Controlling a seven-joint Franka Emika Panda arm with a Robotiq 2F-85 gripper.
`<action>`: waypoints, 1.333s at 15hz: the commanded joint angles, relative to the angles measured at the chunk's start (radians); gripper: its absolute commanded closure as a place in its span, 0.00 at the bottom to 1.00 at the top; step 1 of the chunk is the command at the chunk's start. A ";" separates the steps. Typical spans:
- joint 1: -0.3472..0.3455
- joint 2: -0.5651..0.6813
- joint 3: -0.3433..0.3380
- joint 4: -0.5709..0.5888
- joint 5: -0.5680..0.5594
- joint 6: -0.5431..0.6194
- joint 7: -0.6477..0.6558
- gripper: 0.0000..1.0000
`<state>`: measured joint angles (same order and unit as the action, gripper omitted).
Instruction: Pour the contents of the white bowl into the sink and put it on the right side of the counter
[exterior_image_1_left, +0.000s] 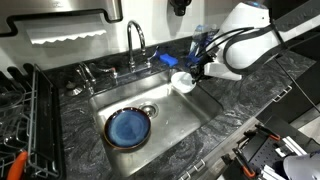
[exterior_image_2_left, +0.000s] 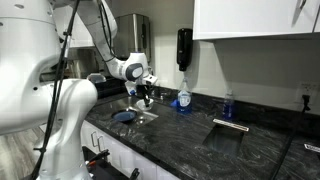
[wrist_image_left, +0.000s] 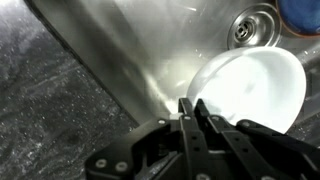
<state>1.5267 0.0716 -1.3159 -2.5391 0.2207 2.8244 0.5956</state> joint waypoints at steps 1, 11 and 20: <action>-0.018 -0.142 -0.065 -0.030 -0.026 -0.090 -0.009 0.98; -0.296 -0.111 0.038 -0.093 -0.027 0.019 0.141 0.98; -0.514 -0.107 0.133 -0.169 -0.036 0.153 0.222 0.98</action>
<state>1.0380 -0.0209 -1.1610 -2.6651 0.2237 2.9121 0.7830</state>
